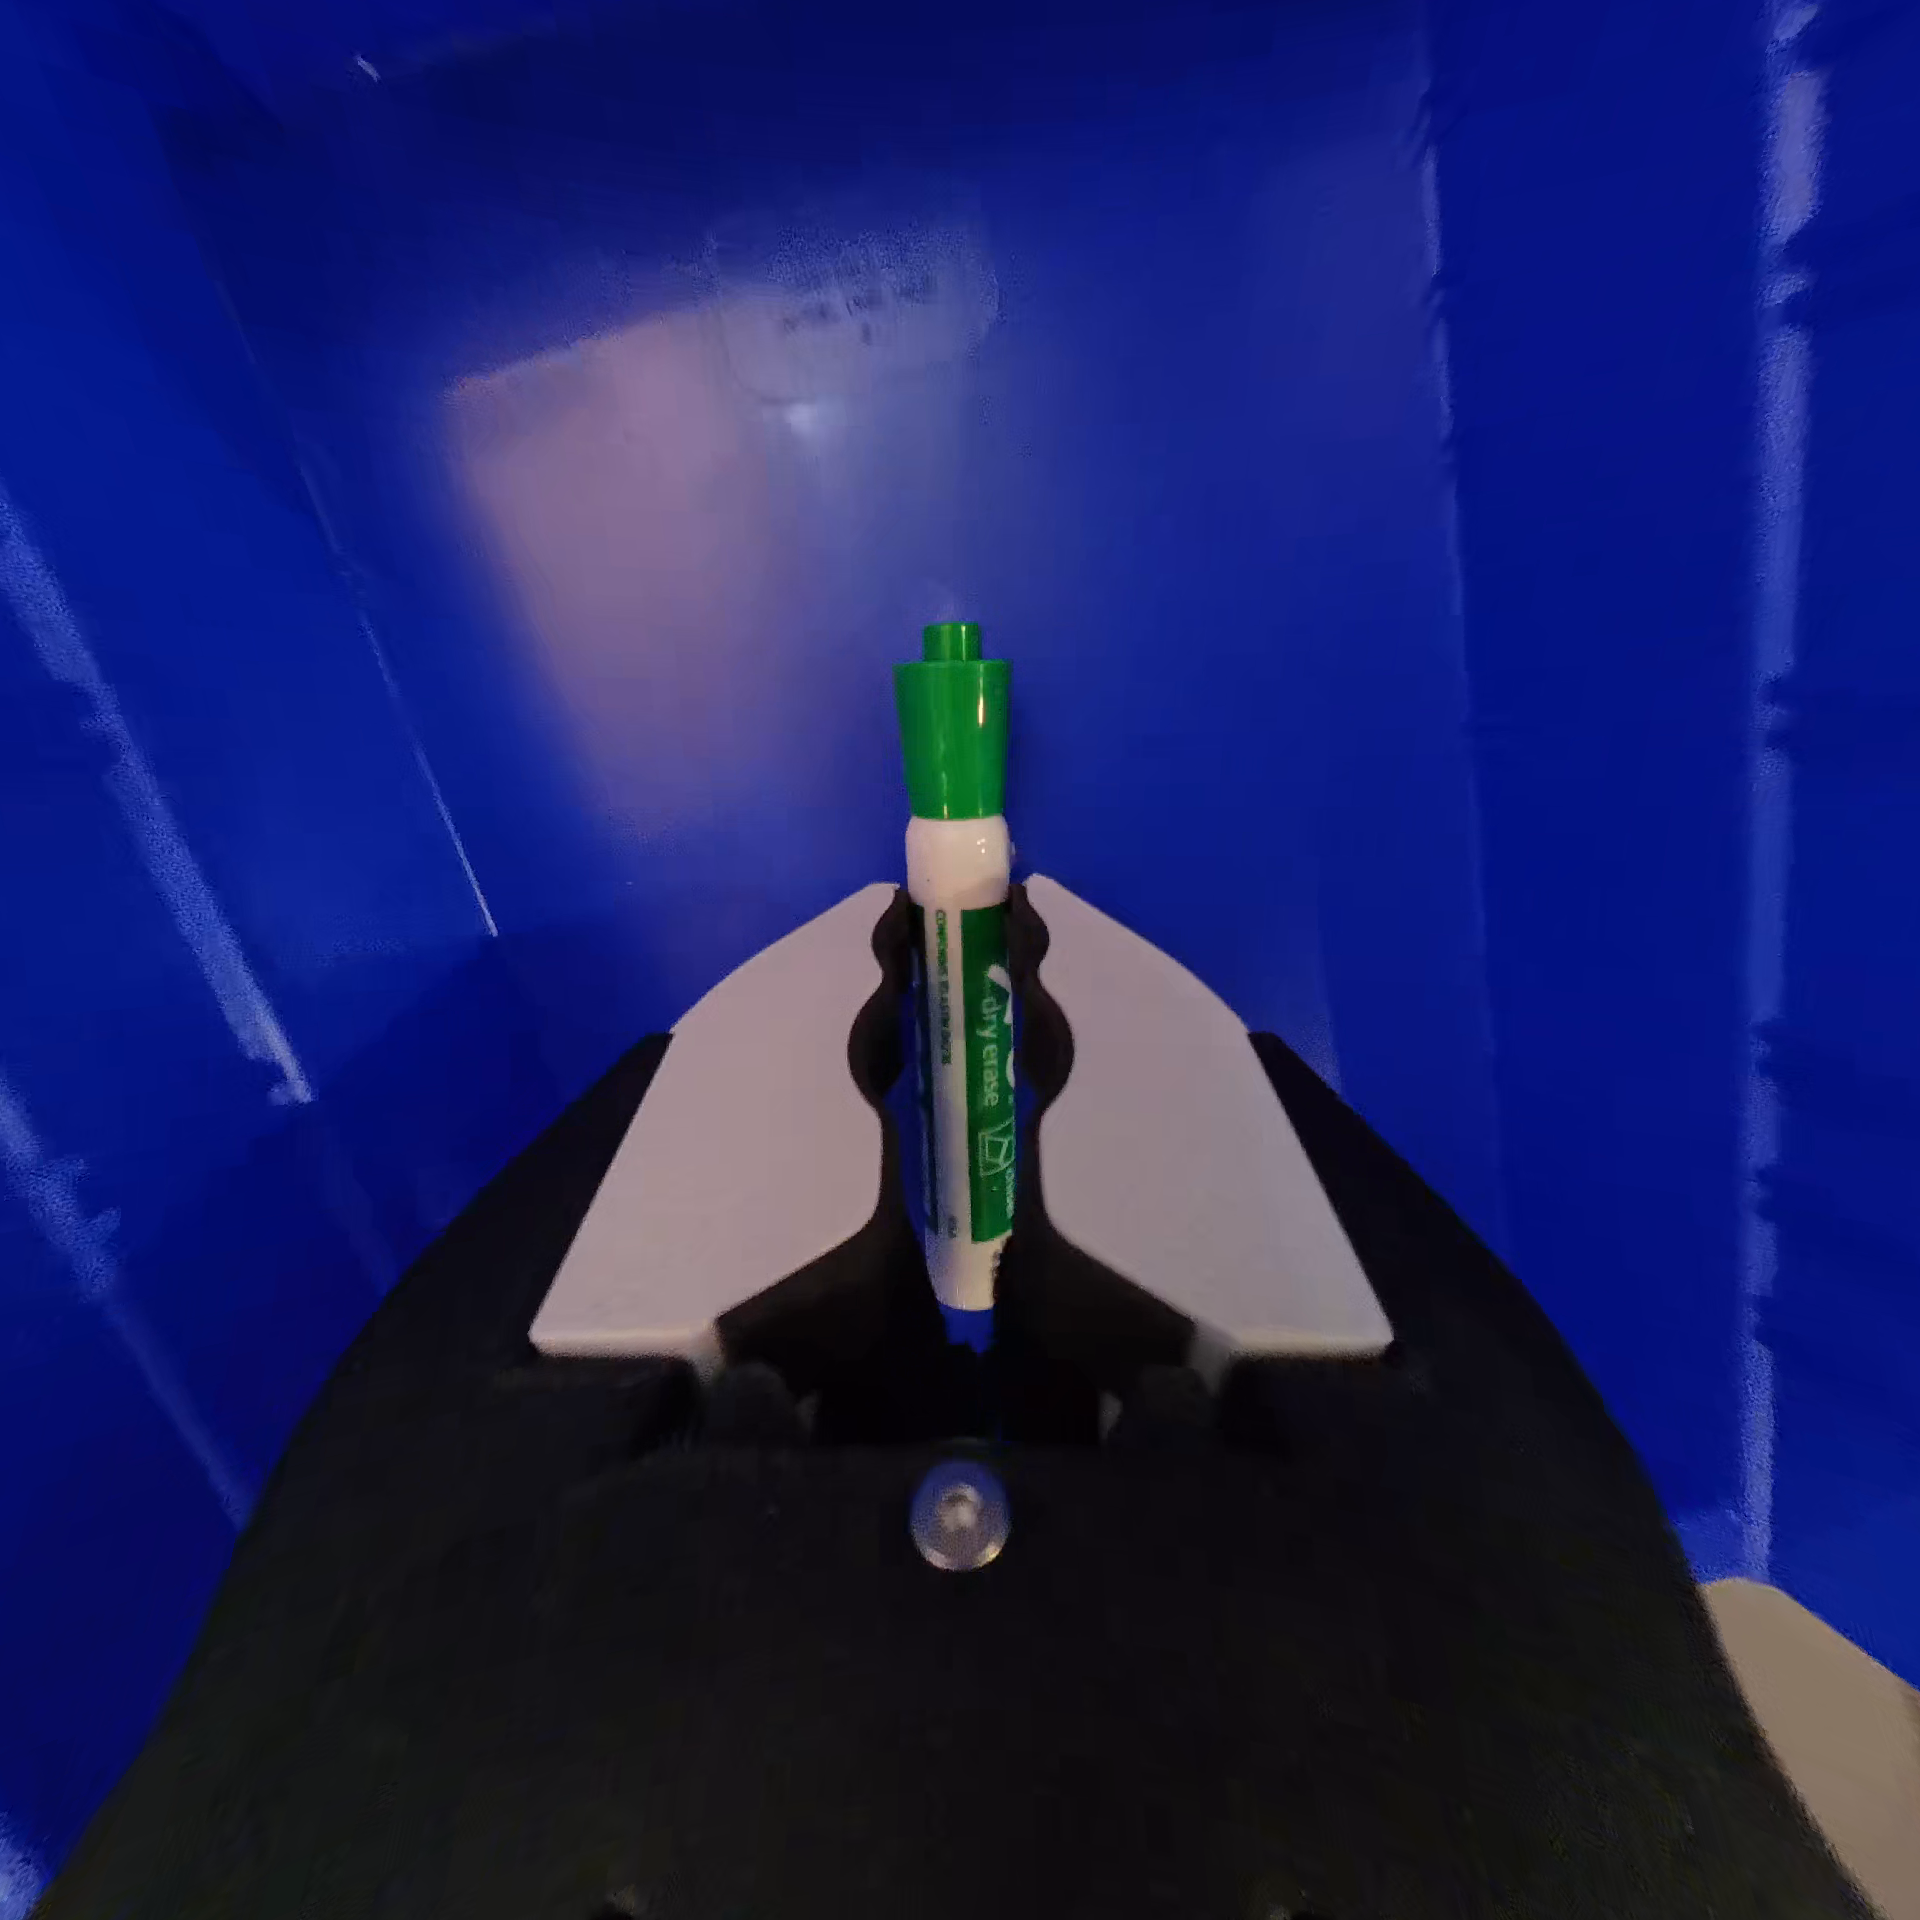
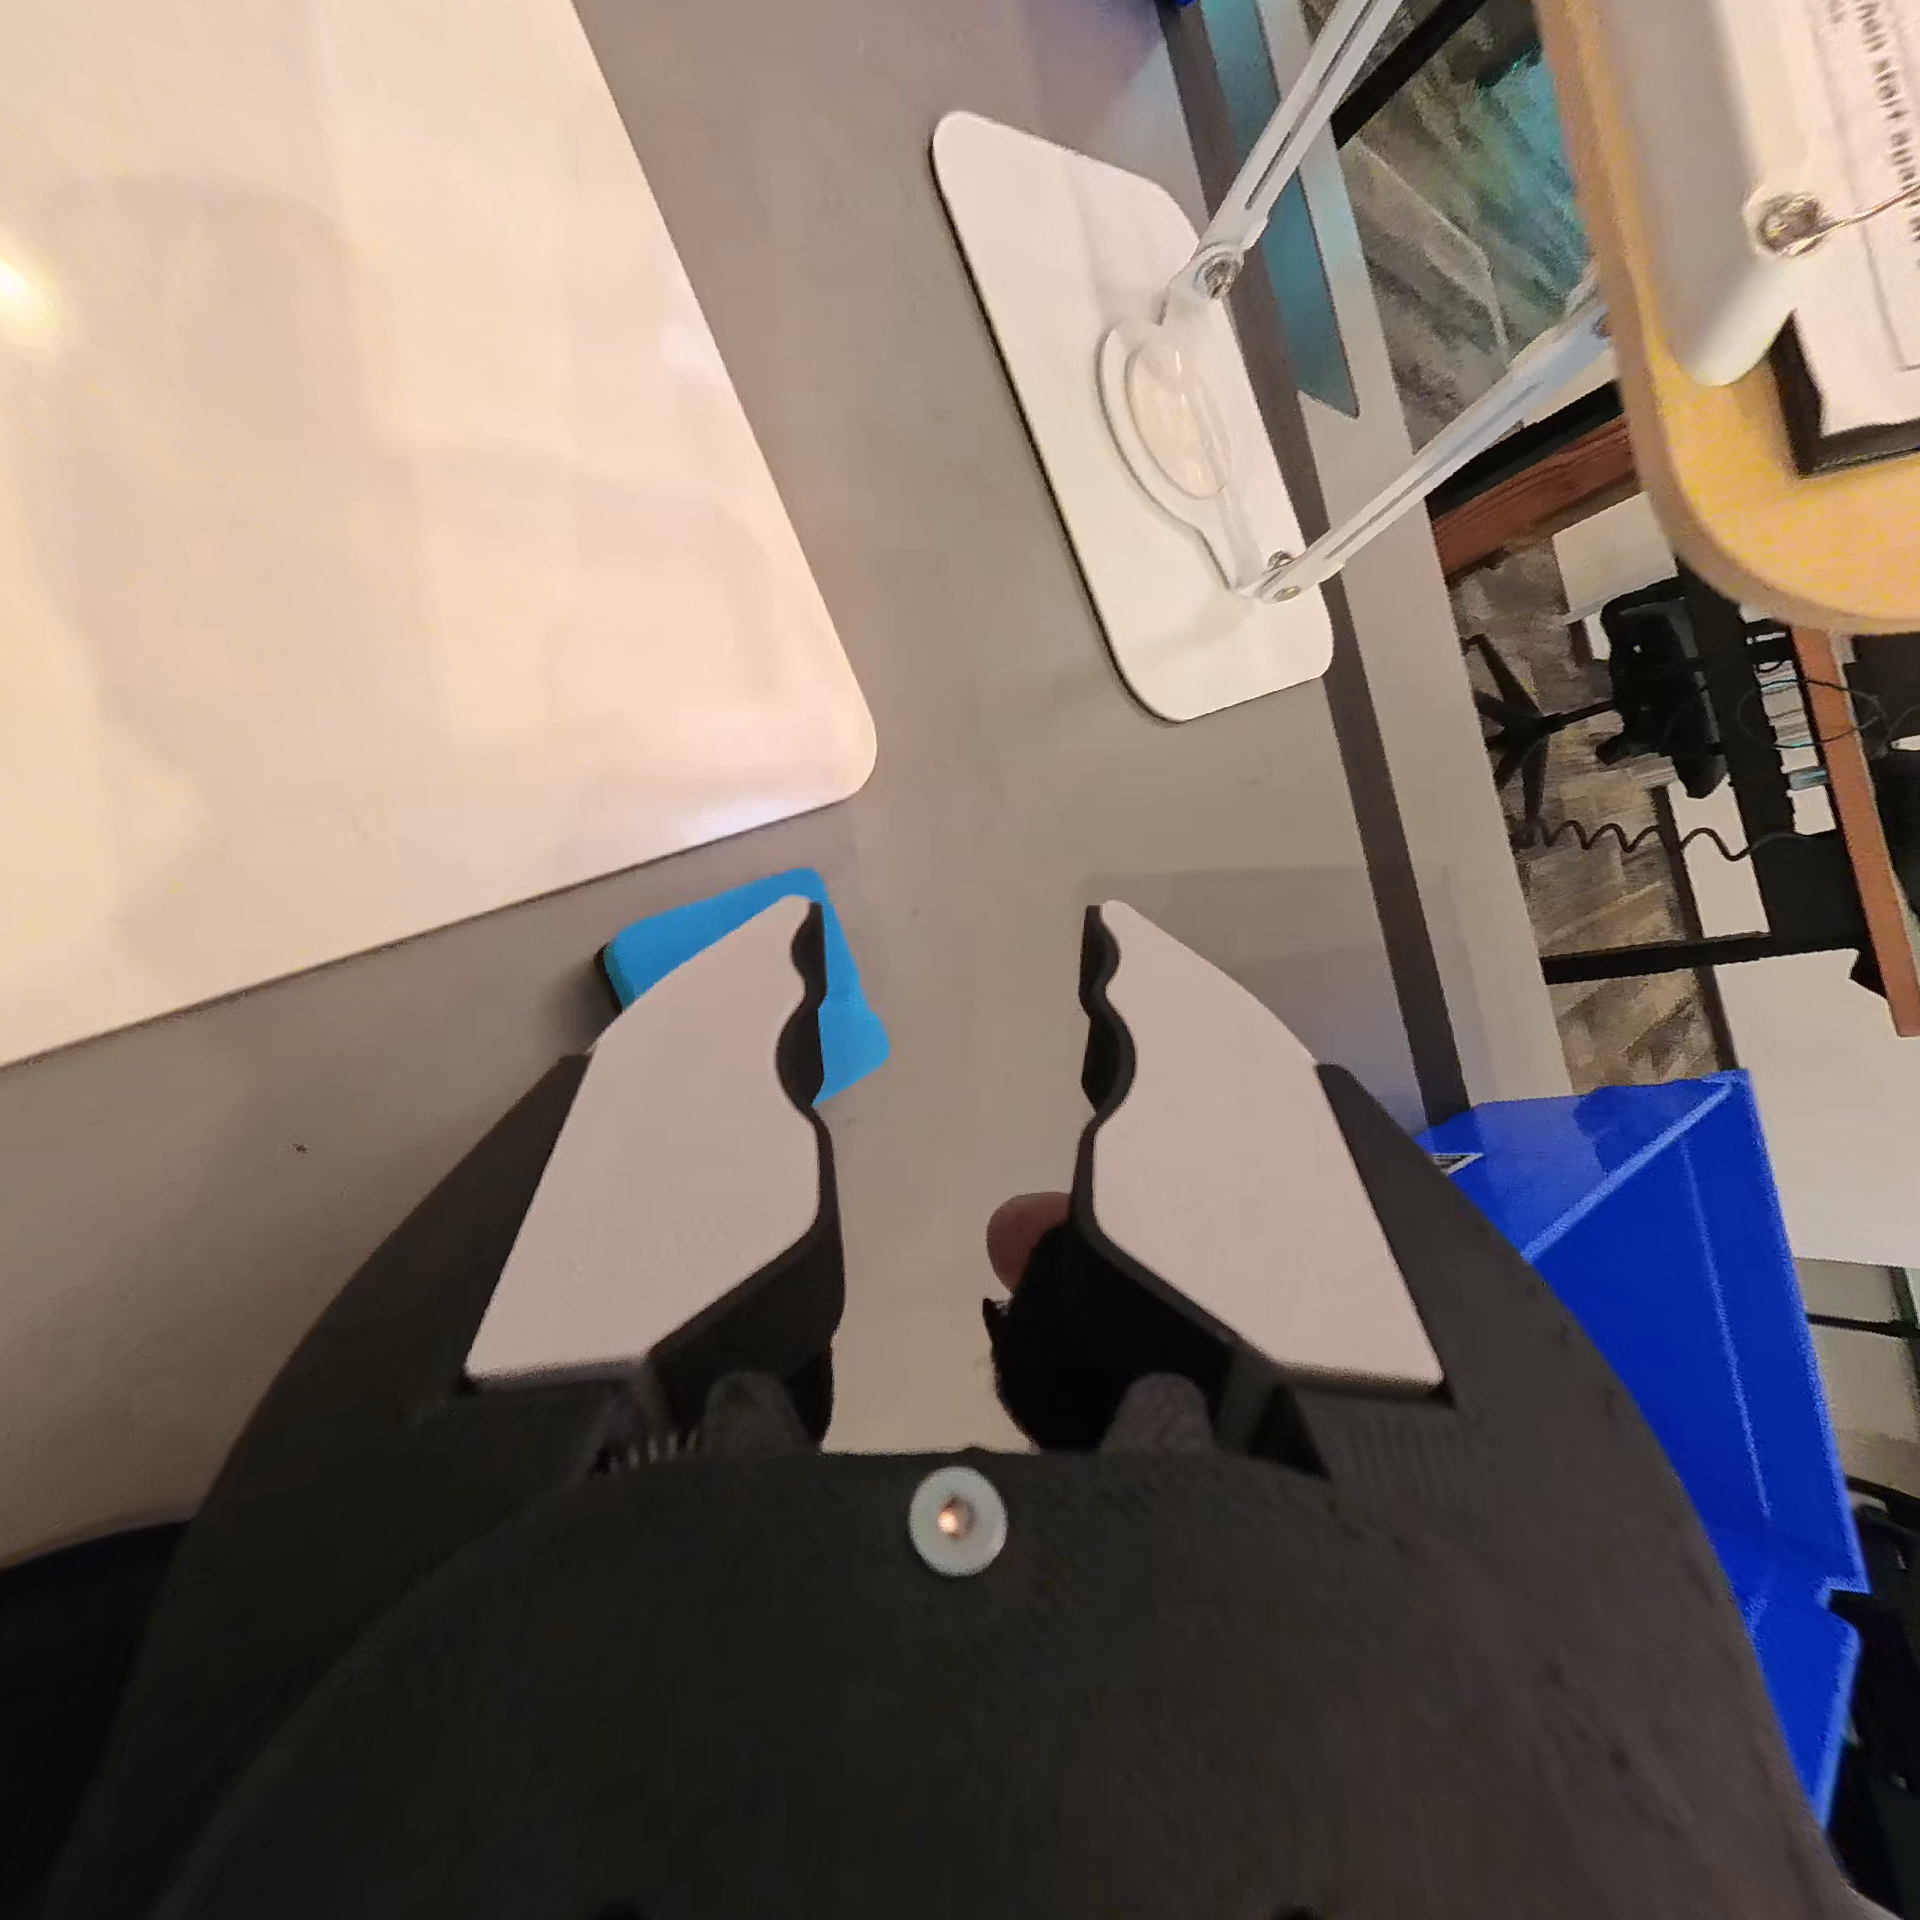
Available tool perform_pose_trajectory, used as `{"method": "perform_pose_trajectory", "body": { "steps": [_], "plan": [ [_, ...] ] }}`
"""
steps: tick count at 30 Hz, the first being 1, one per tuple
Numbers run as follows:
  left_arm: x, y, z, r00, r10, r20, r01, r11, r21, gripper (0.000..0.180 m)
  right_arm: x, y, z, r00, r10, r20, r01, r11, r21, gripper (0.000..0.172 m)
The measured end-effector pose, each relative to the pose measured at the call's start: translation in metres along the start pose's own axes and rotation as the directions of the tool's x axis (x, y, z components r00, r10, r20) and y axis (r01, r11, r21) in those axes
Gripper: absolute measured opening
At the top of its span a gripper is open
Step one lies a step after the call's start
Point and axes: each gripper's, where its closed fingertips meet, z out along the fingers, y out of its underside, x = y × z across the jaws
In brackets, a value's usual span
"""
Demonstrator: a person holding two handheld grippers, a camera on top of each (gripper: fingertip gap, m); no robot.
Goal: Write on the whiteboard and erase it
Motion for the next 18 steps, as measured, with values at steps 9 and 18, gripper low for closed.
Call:
{"method": "perform_pose_trajectory", "body": {
  "steps": [9,18],
  "plan": [
    [0.102,-0.066,-0.178,0.810,0.271,-0.521,0.272,0.613,0.742,0.020,0.027,-0.101,-0.026,0.978,-0.020,-0.209,0.060,0.980,0.188,0.054],
    [0.262,-0.042,-0.307,0.322,0.651,-0.687,0.591,0.428,0.683,0.019,0.036,-0.265,-0.021,0.842,0.067,-0.535,0.220,0.863,0.454,0.063]
  ]
}}
